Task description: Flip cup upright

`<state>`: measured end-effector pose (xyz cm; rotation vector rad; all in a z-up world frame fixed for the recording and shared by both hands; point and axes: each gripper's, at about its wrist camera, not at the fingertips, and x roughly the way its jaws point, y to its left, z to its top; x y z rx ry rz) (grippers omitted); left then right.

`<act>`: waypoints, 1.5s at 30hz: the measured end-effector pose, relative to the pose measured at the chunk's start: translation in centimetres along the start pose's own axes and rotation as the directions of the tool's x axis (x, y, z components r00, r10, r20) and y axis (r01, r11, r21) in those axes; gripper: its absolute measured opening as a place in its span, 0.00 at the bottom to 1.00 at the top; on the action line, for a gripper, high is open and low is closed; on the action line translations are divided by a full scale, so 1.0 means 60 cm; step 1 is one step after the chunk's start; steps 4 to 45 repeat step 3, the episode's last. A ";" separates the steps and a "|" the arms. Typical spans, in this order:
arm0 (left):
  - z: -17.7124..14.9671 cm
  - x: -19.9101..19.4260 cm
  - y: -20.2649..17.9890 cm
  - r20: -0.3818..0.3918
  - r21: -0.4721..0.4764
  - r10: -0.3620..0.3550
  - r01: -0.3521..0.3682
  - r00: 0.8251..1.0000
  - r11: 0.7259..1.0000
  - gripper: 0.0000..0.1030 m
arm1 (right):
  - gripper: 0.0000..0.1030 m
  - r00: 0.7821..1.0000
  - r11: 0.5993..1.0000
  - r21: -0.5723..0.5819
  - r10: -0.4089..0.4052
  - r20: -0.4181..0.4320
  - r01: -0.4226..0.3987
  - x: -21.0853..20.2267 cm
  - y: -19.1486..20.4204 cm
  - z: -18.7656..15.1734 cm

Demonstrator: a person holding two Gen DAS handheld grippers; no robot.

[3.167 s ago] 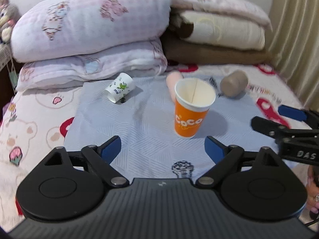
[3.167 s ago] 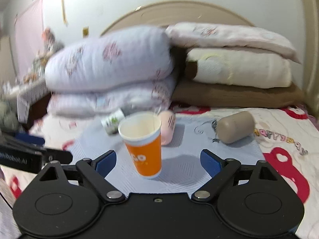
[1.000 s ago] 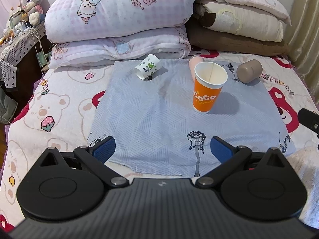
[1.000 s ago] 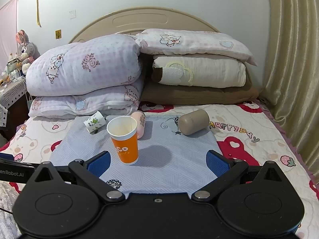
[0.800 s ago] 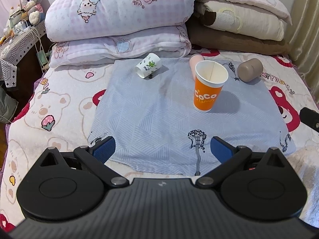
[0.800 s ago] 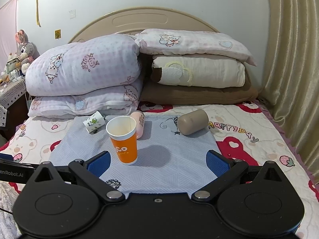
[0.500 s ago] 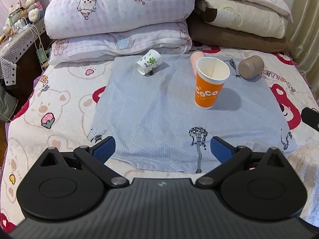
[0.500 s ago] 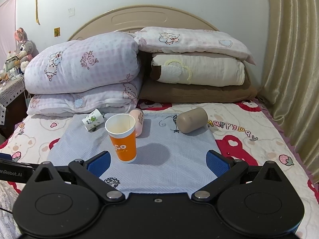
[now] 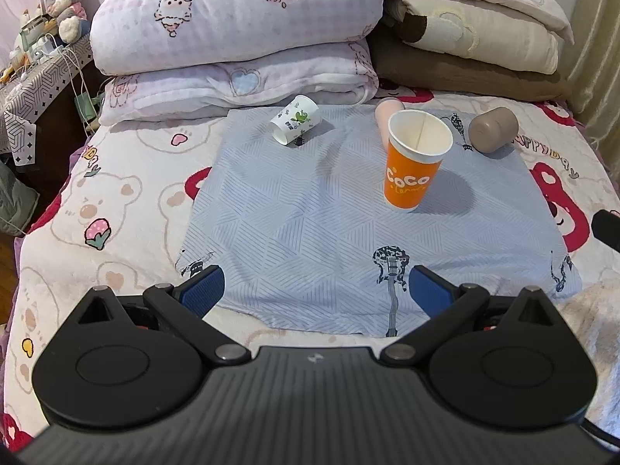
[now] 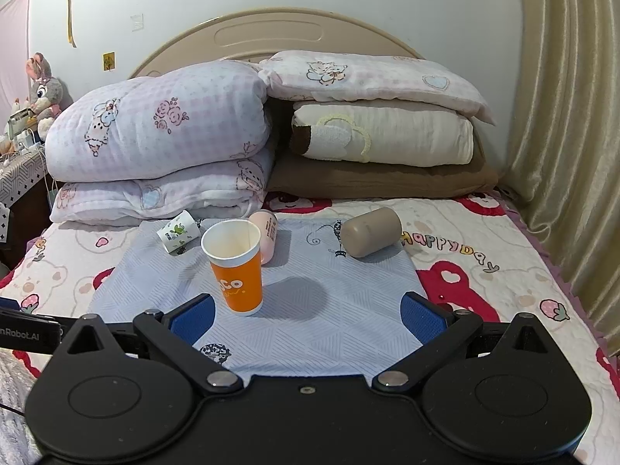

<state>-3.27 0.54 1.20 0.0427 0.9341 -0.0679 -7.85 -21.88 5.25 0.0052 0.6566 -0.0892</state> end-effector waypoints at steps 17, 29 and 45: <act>0.001 0.000 -0.001 -0.003 0.001 0.002 -0.002 1.000 1.000 1.00 | 1.00 1.000 1.000 0.001 0.000 -0.002 0.000 0.001 -0.001 -0.001; 0.001 0.000 -0.001 -0.003 0.001 0.002 -0.002 1.000 1.000 1.00 | 1.00 1.000 1.000 0.001 0.000 -0.002 0.000 0.001 -0.001 -0.001; 0.001 0.000 -0.001 -0.003 0.001 0.002 -0.002 1.000 1.000 1.00 | 1.00 1.000 1.000 0.001 0.000 -0.002 0.000 0.001 -0.001 -0.001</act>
